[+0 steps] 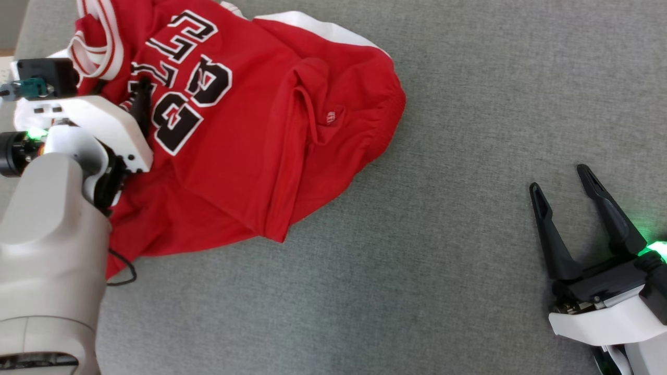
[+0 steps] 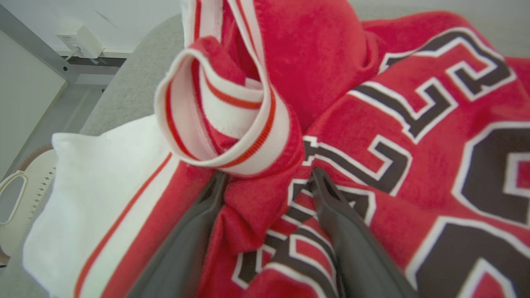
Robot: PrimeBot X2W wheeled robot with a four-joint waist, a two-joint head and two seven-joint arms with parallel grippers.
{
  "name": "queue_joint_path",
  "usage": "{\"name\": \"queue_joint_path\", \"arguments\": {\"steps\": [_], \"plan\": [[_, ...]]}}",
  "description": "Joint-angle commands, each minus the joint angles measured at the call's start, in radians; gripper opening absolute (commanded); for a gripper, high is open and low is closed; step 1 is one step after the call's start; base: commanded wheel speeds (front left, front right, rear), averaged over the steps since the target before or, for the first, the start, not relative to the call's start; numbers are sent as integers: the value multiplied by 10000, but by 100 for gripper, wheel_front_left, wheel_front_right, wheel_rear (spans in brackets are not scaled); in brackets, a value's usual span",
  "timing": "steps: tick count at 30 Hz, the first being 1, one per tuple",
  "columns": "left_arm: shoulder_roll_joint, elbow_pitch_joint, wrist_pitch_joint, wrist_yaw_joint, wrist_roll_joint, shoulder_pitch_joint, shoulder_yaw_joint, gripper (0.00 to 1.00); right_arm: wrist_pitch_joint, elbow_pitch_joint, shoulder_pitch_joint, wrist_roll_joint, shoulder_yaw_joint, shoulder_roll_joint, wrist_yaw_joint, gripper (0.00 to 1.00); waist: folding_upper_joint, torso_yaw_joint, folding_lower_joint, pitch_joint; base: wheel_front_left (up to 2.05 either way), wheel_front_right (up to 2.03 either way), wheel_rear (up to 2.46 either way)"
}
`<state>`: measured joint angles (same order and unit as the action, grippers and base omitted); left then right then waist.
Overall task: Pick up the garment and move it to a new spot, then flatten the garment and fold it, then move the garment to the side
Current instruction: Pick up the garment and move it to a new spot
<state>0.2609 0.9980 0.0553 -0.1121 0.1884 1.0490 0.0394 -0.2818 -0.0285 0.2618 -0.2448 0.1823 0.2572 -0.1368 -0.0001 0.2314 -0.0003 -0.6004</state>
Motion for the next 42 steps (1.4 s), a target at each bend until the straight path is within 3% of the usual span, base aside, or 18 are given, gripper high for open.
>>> {"name": "queue_joint_path", "arguments": {"steps": [1, 3, 4, 15, 23, 32, 42], "plan": [[117, 272, 117, 70, -50, 117, 36, 100, 311, -1329, -423, -49, -398, 464, 110, 100, 1, -115, 3, 29, 0, 0, 0], [112, 717, 254, 61, -60, 142, 103, 5, 311, -1285, -426, -85, -351, 404, 110, 100, 1, -189, 3, 135, 0, 0, 0], [139, 892, 258, 63, -47, 144, 122, 0, 310, -1283, -451, -93, -333, 378, 110, 100, 1, -219, 3, 212, 0, 0, 0], [970, 820, -1545, 332, -88, 929, 60, 0, 186, -1193, -907, -337, 39, -361, 76, 100, 1, -471, 3, 2201, 0, 0, 0], [1317, 50, -1773, 59, -311, 1760, 552, 0, 177, -1390, -1340, -562, 235, -950, 73, 100, 1, -806, 3, 3773, 0, 0, 0], [599, -1790, -1285, -167, 76, 1897, 1609, 0, 177, -1496, -1902, -739, 195, -1304, 73, 100, 1, -1140, 3, 4851, 0, 0, 0], [-511, -5876, 54, -170, 1871, -534, 3557, 0, 177, -1459, -2304, -848, 123, -1488, 73, 100, 1, -1904, 3, 5383, 0, 0, 0]]}}
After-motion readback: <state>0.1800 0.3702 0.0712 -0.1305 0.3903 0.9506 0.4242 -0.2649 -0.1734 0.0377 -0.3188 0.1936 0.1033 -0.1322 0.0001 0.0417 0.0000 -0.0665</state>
